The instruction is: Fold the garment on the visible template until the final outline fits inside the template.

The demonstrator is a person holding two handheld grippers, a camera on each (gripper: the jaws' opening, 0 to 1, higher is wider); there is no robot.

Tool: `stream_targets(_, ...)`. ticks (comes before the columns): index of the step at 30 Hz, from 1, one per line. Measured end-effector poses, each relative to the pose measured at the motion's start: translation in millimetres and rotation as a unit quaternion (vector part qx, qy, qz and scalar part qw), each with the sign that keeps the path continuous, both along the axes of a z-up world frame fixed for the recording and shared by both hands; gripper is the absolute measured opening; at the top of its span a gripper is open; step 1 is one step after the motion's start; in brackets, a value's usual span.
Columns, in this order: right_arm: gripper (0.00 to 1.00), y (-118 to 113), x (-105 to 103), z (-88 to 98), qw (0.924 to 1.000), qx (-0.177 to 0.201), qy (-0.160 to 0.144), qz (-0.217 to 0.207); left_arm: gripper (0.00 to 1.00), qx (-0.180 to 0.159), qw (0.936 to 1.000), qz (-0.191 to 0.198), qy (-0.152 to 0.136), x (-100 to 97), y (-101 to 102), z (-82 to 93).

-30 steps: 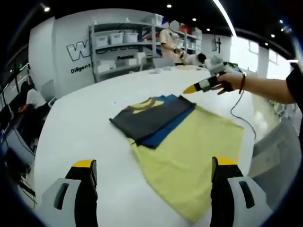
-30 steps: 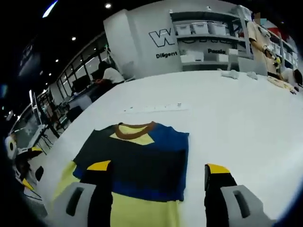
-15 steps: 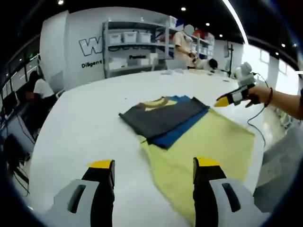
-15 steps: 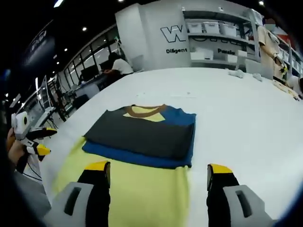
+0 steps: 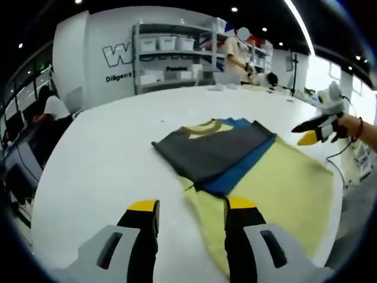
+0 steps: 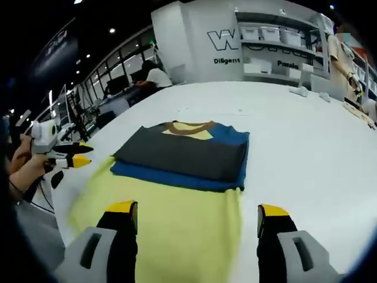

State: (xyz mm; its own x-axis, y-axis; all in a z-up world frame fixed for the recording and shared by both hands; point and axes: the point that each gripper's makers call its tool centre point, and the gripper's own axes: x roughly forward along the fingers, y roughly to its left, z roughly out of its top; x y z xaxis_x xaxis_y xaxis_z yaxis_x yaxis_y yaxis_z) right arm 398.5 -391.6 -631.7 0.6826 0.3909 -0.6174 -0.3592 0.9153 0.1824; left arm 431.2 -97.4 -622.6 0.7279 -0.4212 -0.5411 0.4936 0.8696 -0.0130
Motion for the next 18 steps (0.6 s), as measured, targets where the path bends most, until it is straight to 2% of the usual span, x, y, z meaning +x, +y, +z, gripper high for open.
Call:
stream_targets(3,0.81,0.8,-4.8,-0.8,1.0000,0.000,0.001,0.003,0.35,0.012,0.9999,0.005,-0.007,12.9,-1.0,-6.0)
stream_targets(5,0.80,0.4,-6.9,-2.6,1.0000,-0.006,0.004,0.007,0.32,0.006,1.0000,0.007,0.002,18.0,-3.5,-12.4)
stream_targets(8,0.78,-3.1,-7.6,-4.2,0.9998,-0.017,0.003,0.007,0.27,0.007,0.9999,0.008,0.001,23.4,-6.1,-17.1)
stream_targets(13,0.78,-5.4,-10.0,-3.4,0.9998,-0.017,0.004,0.006,0.24,0.008,0.9999,0.004,0.005,30.8,-11.1,-24.5)
stream_targets(16,0.78,-8.3,-10.0,-3.2,0.9999,-0.016,0.004,0.001,0.18,0.028,0.9996,0.004,0.008,36.0,-9.3,-30.3)
stream_targets(18,0.77,-9.6,-10.6,-3.4,0.9998,-0.018,0.005,0.001,0.15,0.027,0.9995,0.001,0.016,37.6,-10.0,-33.9)
